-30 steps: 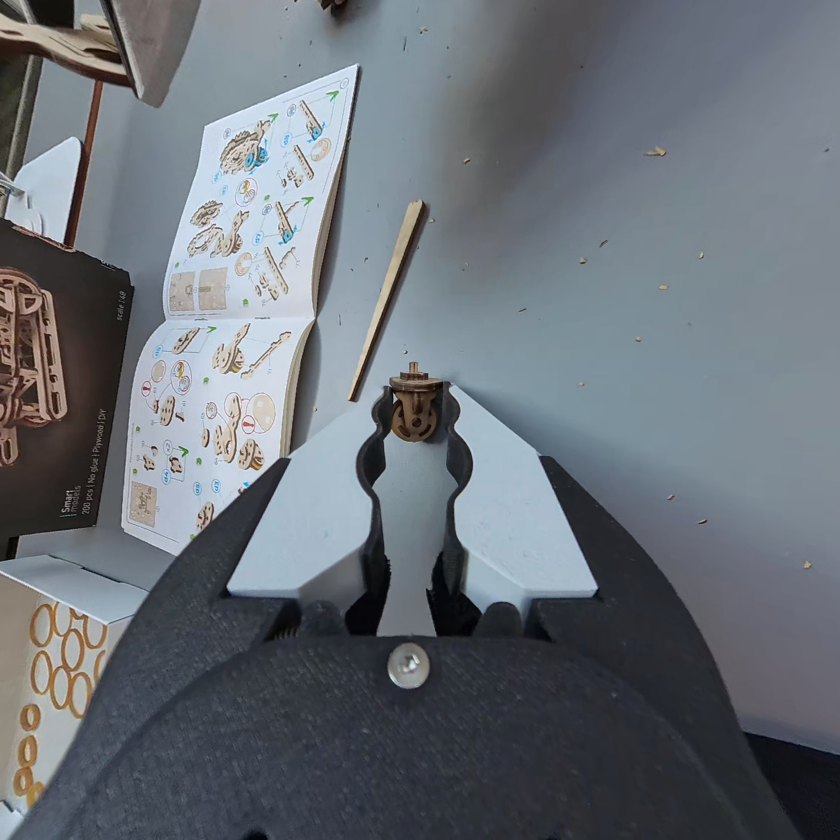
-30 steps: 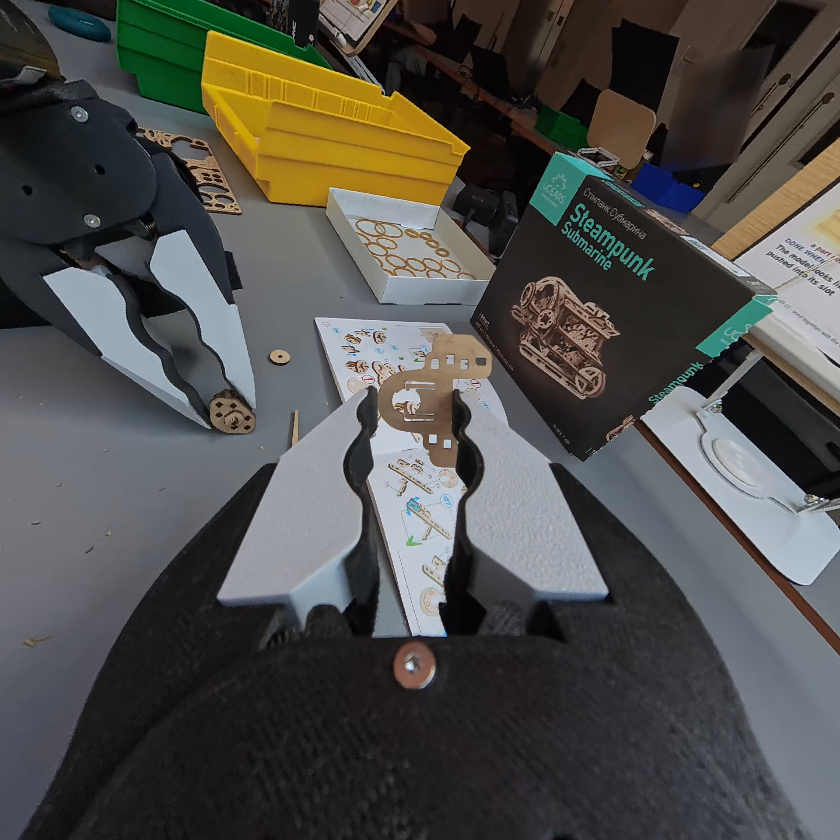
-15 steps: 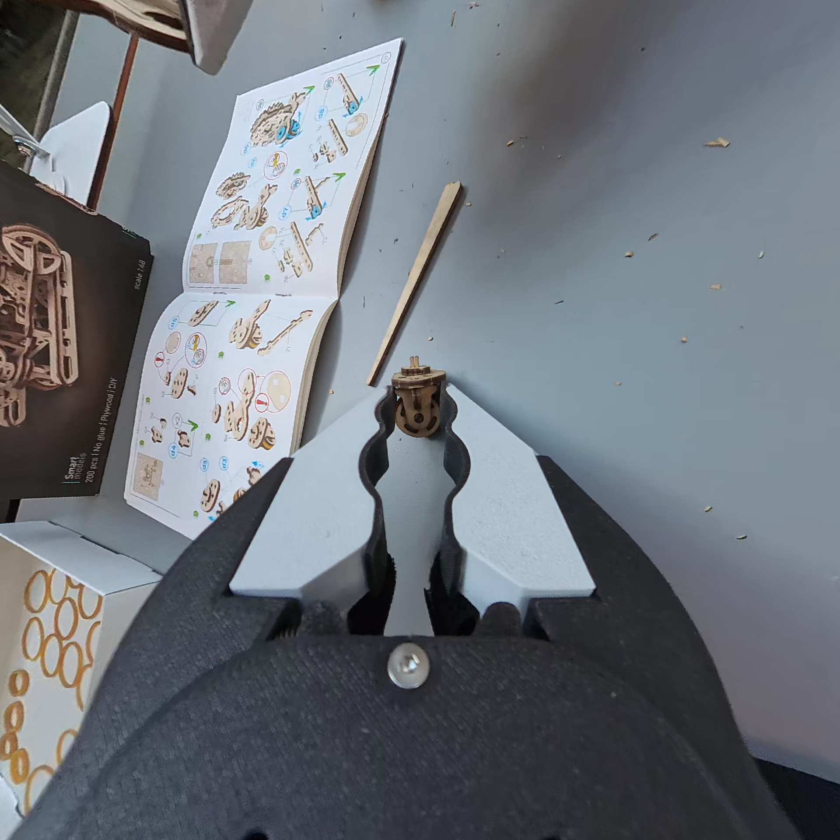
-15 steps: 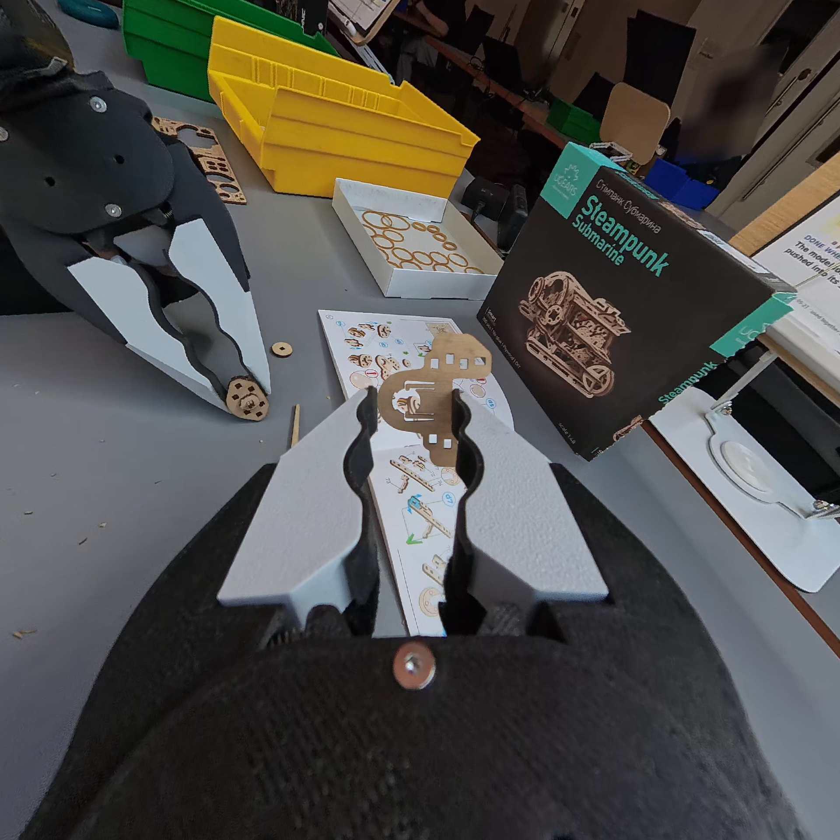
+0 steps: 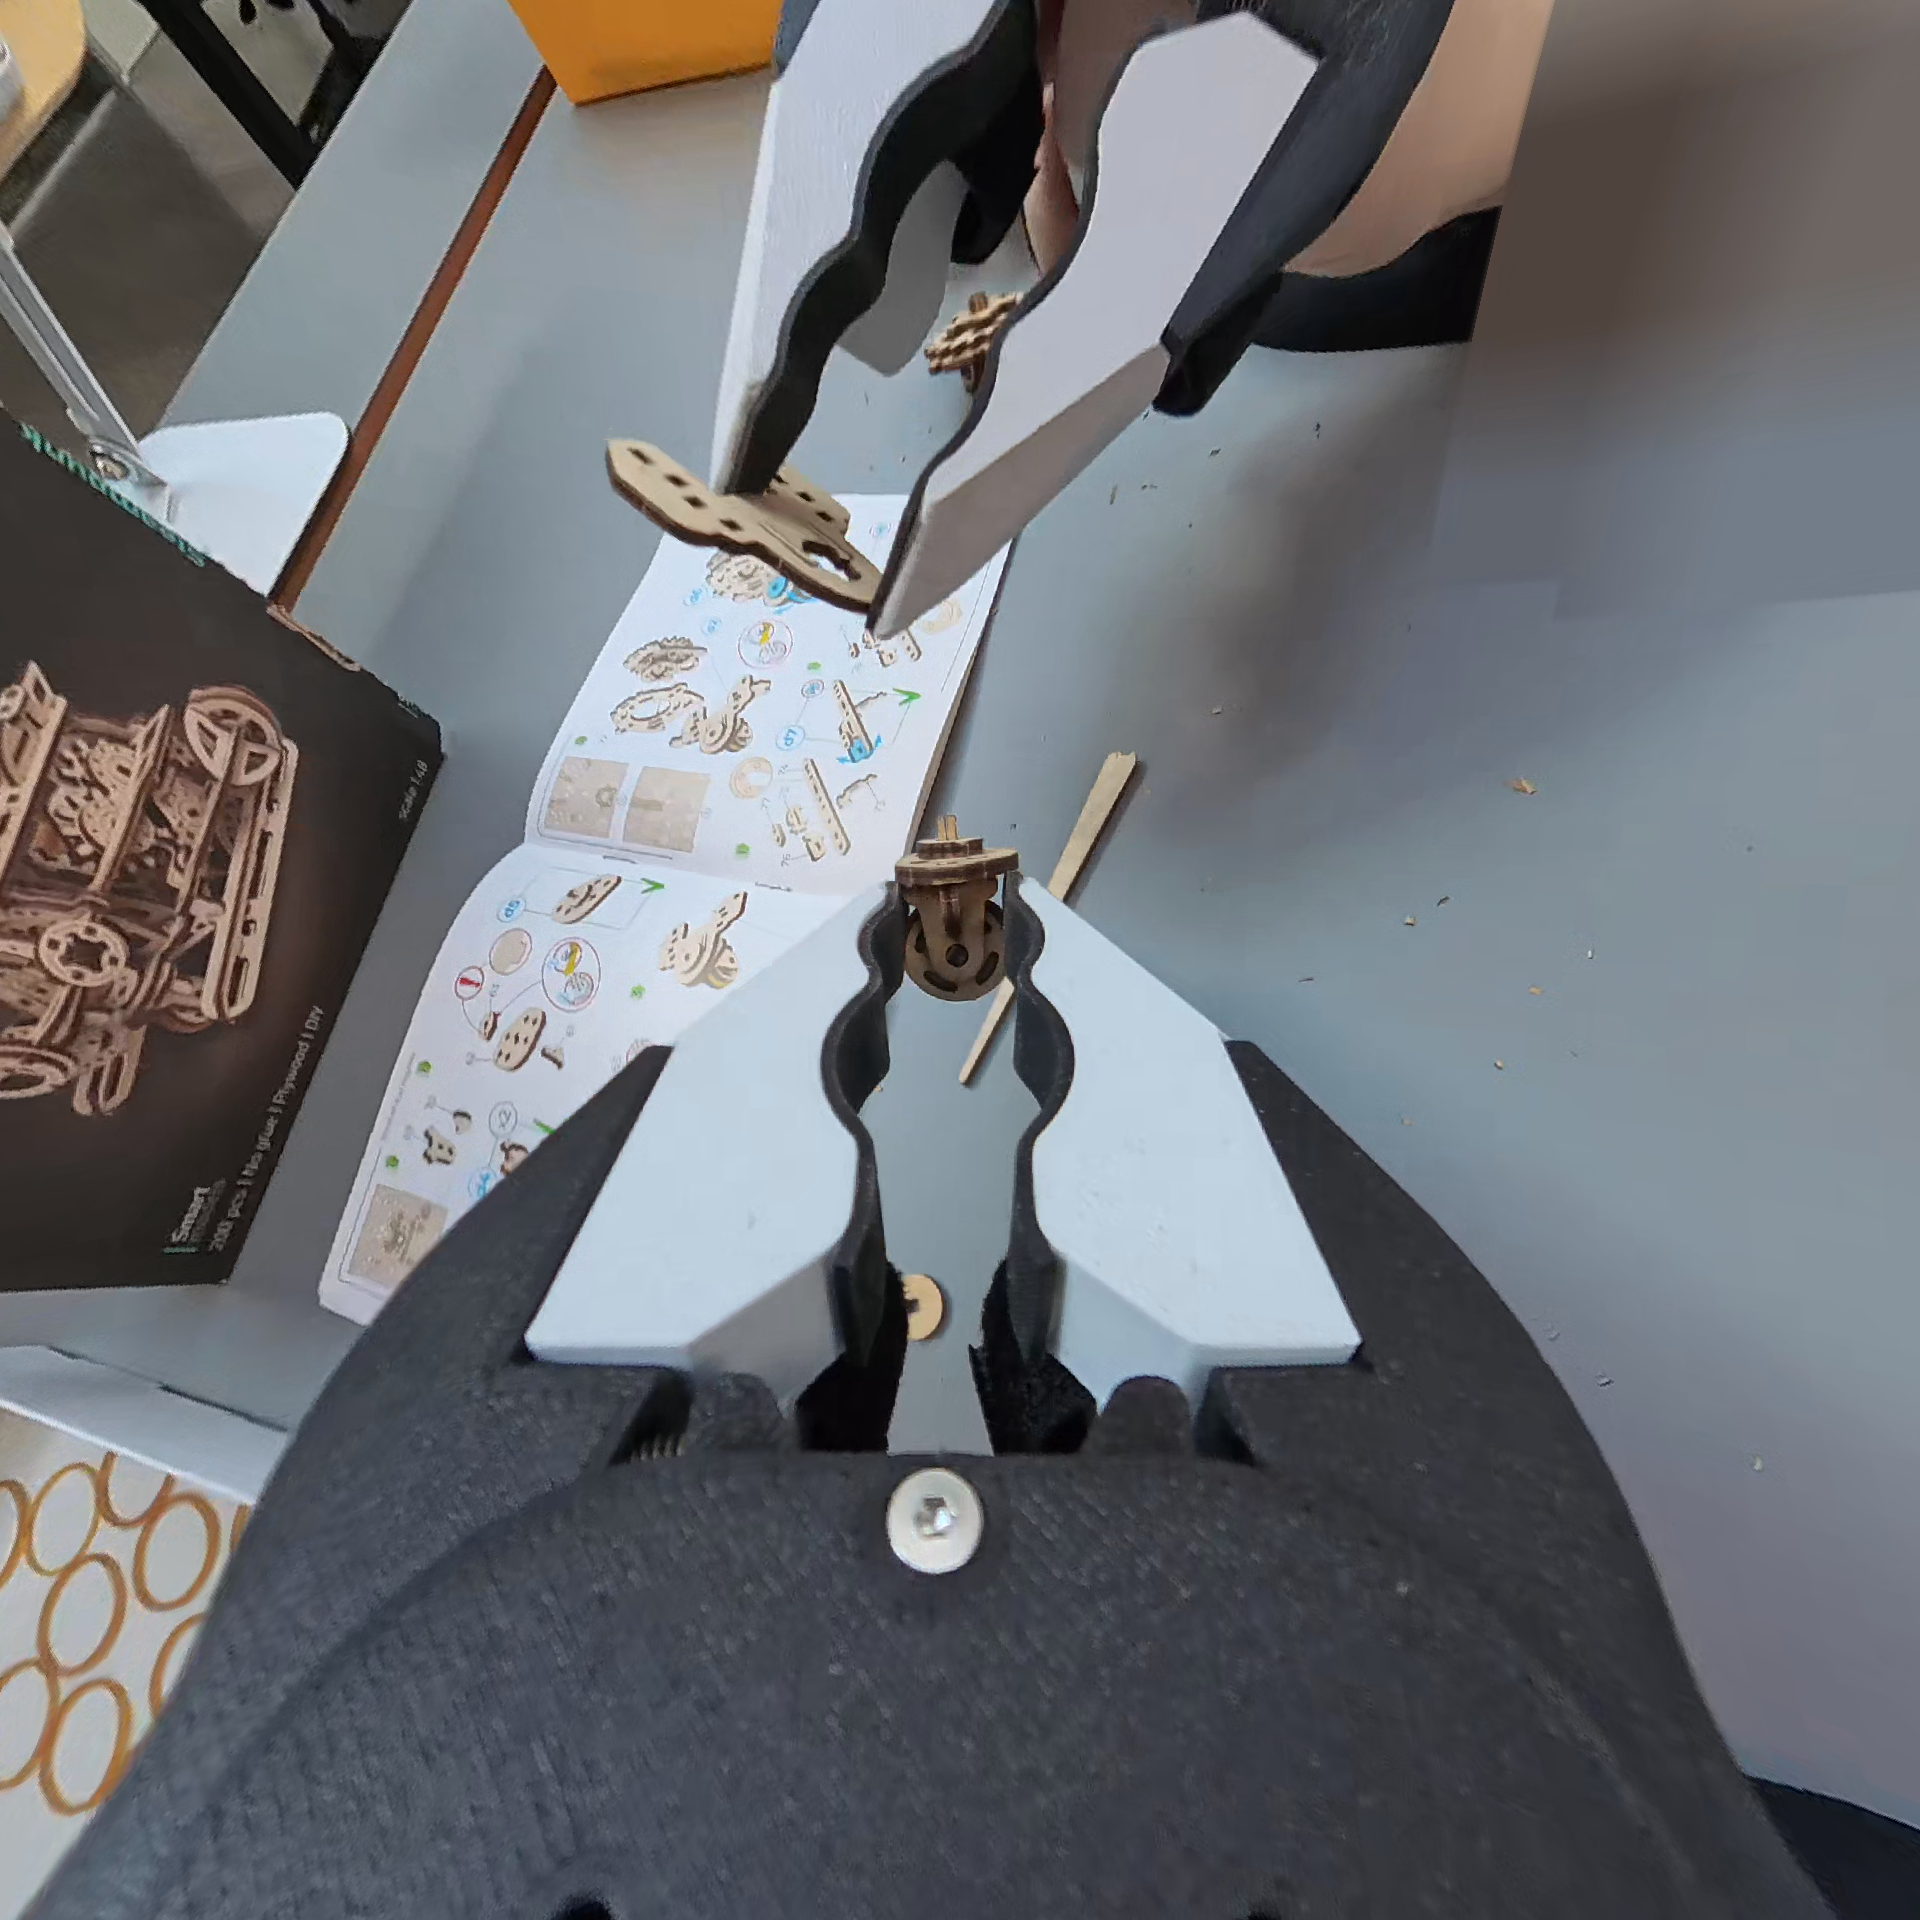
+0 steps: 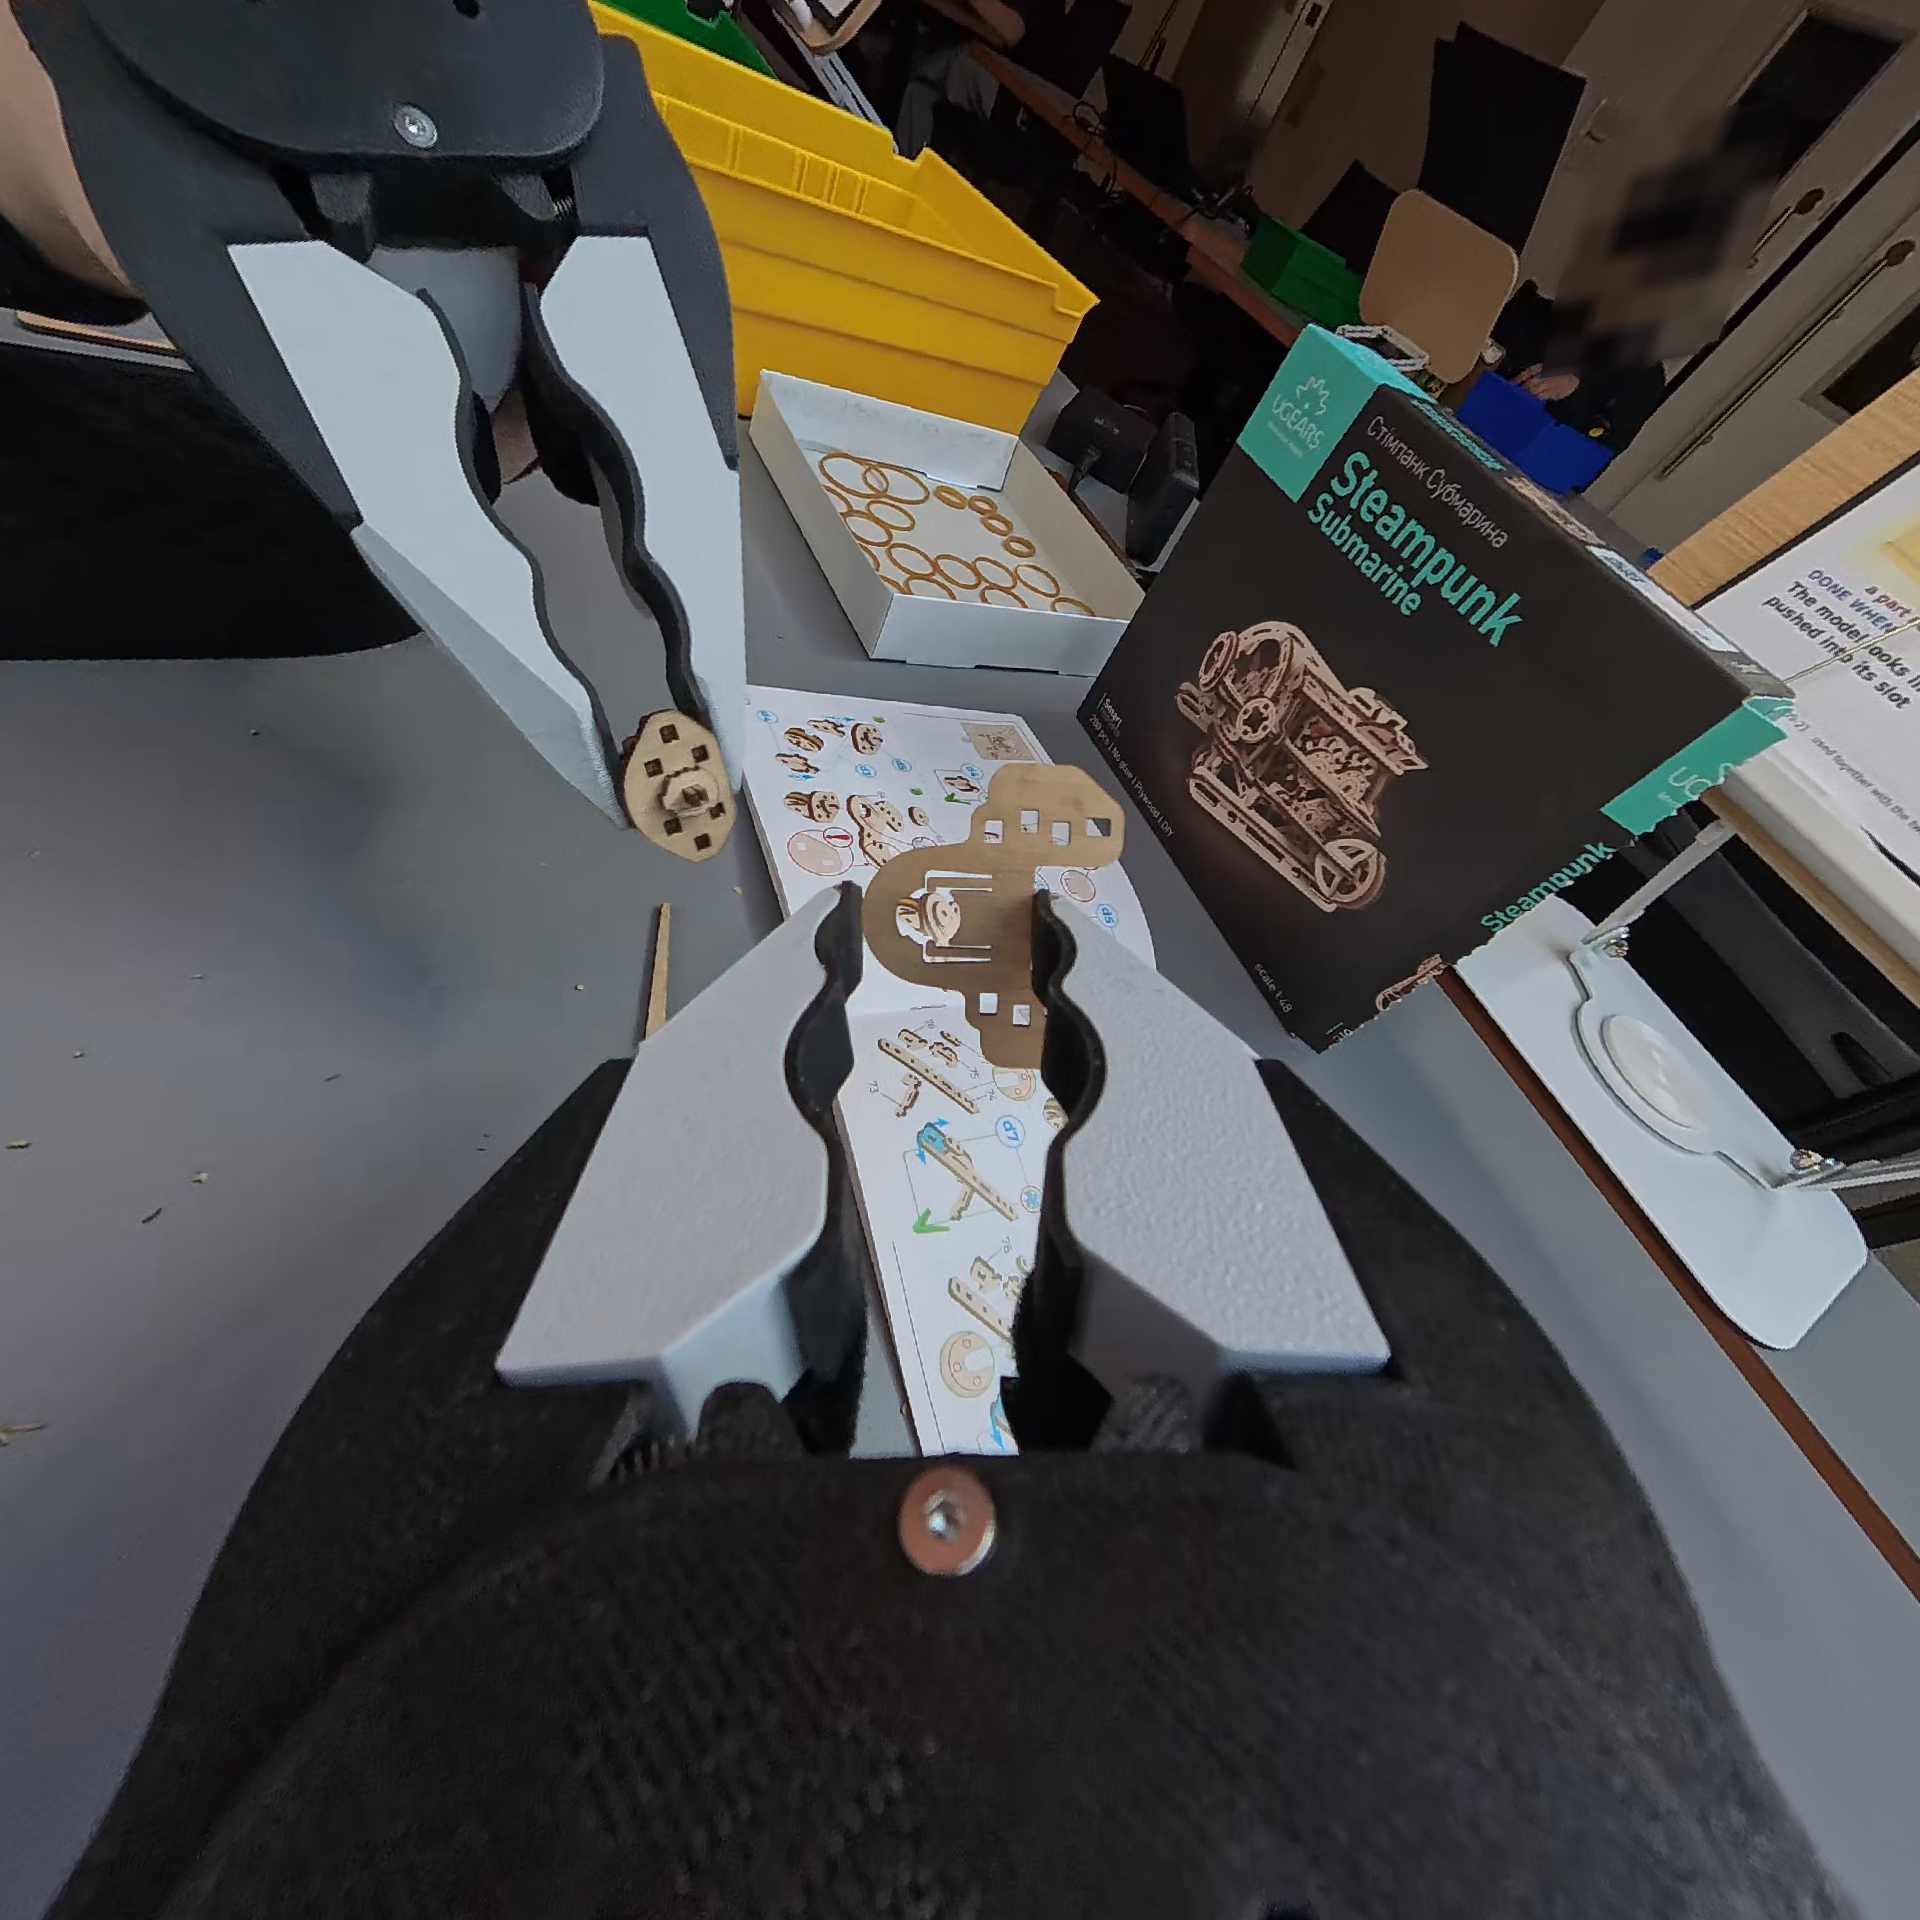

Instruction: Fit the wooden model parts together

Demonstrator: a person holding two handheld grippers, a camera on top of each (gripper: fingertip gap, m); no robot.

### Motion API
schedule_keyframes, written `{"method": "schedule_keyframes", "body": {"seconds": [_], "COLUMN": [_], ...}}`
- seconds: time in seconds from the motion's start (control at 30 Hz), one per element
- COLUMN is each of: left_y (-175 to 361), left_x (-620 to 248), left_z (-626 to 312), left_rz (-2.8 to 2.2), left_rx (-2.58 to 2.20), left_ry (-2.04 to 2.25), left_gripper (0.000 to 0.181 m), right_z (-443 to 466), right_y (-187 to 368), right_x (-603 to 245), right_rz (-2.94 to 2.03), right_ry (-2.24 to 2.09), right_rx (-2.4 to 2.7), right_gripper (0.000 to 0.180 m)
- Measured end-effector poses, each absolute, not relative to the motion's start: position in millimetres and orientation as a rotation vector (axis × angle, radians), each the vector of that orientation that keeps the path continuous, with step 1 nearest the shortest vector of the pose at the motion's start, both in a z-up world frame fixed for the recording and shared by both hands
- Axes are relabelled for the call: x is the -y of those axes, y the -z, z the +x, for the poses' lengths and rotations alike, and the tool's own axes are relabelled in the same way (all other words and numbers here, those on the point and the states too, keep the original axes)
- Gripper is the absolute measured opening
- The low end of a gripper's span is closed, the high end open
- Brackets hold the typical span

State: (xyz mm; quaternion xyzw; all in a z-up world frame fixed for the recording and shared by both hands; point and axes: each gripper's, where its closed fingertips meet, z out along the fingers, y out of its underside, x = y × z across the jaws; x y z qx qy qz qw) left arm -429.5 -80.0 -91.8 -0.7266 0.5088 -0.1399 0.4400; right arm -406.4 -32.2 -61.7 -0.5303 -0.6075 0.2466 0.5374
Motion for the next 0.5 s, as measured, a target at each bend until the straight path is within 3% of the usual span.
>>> {"method": "schedule_keyframes", "body": {"seconds": [0.3, 0.5], "left_y": [74, 89], "left_x": [97, 100], "left_z": [-411, -409], "left_rz": [-1.558, -1.556], "left_rx": [-1.154, -1.183], "left_ry": [0.648, 0.657], "left_gripper": [0.016, 0.016], "right_z": [-407, -405], "right_y": [62, 61], "right_x": [31, 27], "right_rz": [-1.268, -1.281], "right_ry": [-0.623, -0.631], "right_rx": [1.433, 1.413], "right_gripper": [0.031, 0.031]}}
